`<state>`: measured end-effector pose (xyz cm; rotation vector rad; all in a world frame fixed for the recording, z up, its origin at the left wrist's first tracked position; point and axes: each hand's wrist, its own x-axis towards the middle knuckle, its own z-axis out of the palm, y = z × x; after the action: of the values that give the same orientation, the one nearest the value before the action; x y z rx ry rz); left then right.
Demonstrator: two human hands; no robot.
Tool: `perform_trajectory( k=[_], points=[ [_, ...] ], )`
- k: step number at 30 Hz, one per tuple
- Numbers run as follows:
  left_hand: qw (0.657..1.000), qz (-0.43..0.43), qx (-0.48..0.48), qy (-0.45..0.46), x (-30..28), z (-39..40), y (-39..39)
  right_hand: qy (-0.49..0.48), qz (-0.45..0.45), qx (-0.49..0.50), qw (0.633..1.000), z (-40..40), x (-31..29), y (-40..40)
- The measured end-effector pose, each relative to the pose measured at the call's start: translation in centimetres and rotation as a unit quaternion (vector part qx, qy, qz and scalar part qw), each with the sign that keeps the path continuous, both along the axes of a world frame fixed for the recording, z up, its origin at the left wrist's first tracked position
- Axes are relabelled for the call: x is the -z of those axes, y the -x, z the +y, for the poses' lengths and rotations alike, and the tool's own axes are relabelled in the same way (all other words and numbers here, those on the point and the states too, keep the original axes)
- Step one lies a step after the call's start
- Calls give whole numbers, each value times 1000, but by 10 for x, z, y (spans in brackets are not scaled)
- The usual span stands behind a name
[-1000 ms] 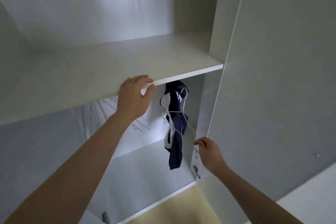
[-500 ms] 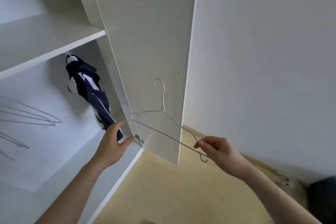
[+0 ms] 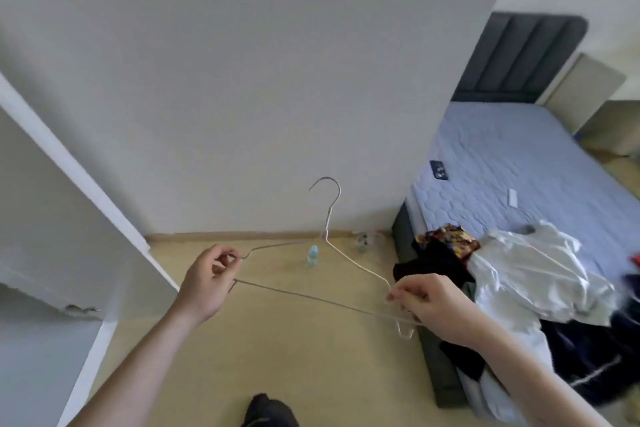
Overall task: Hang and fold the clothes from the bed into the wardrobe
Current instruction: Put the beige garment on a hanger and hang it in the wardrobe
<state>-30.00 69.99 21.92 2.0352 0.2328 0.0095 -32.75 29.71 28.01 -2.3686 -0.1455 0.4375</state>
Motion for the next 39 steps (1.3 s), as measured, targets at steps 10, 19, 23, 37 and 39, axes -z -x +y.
perform_trajectory(
  k=[10, 19, 23, 37, 39],
  points=[
    [964, 70, 258, -6, 19, -267, -78, -57, 37, 242, 968, -159, 46, 52],
    [918, 182, 350, -42, 106, -430, -163, -61, 39, 435, 897, -308, 78, 35],
    [879, 240, 396, -115, 142, -486, -197, -59, 59, 493, 866, -368, 96, 14],
    [764, 299, 483, -305, 221, -716, -263, -49, 70, 621, 779, -540, 145, -13],
    [768, 299, 481, -299, 230, -746, -261, -60, 78, 614, 783, -564, 157, -17]
  ],
)
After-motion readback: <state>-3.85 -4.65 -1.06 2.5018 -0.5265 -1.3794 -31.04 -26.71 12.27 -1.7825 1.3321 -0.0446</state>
